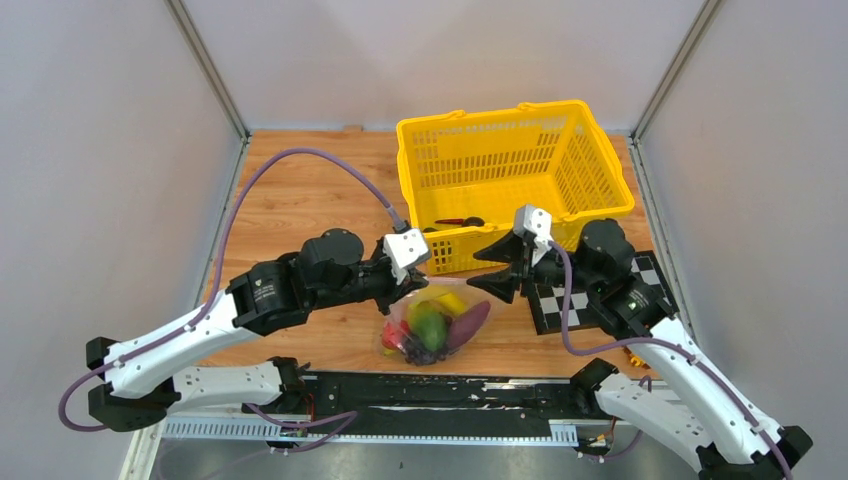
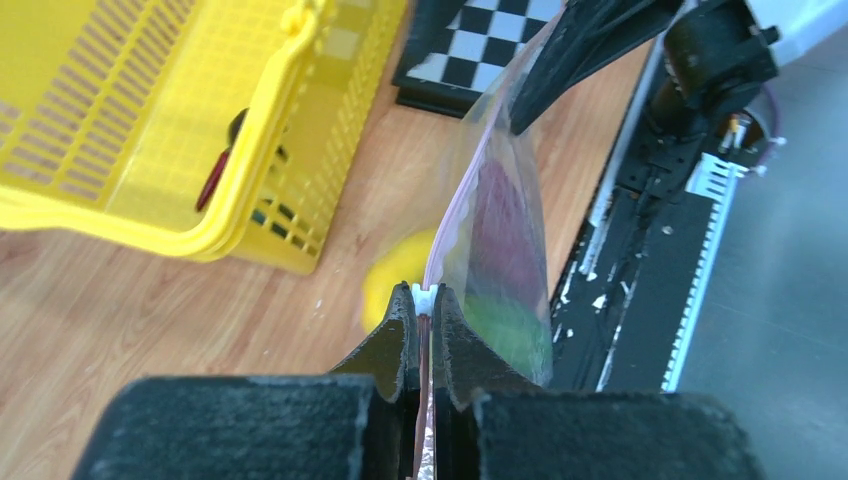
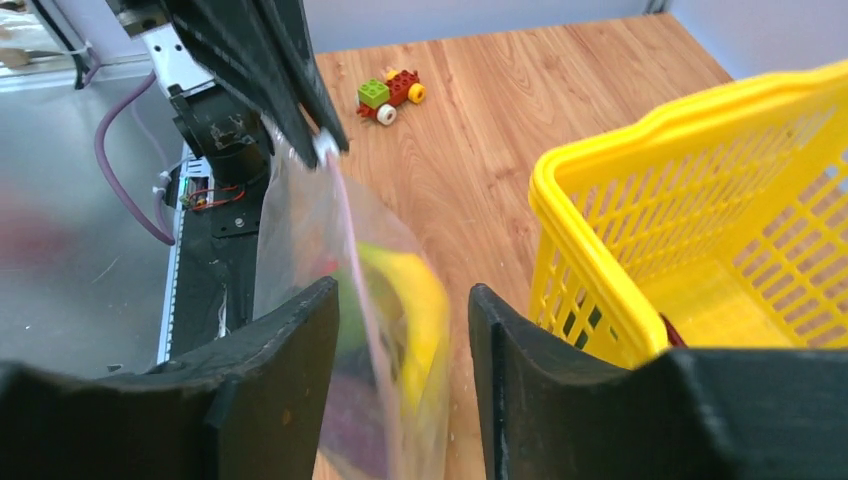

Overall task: Place the food in the zip-top bag and seal the zipper
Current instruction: Zip the zipper food storage bag at the center of the board.

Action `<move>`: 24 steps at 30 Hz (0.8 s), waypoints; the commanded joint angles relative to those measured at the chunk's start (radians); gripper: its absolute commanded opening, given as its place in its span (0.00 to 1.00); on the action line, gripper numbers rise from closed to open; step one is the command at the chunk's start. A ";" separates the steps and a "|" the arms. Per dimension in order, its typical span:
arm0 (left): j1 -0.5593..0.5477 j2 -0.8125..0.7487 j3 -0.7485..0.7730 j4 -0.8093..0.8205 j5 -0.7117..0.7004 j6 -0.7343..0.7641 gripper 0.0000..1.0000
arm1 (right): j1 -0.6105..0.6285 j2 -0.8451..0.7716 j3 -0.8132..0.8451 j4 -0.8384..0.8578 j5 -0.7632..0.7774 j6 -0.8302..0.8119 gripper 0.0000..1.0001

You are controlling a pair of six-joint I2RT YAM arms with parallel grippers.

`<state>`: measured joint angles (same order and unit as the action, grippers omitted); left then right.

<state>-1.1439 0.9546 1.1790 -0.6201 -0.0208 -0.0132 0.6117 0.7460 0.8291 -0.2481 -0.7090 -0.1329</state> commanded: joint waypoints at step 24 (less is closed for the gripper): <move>0.002 0.063 0.044 0.099 0.114 -0.005 0.00 | 0.128 0.253 0.133 -0.029 -0.214 -0.057 0.43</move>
<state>-1.1439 1.0363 1.1870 -0.5728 0.0860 -0.0132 0.7292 0.9878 0.9527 -0.3317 -0.9207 -0.2020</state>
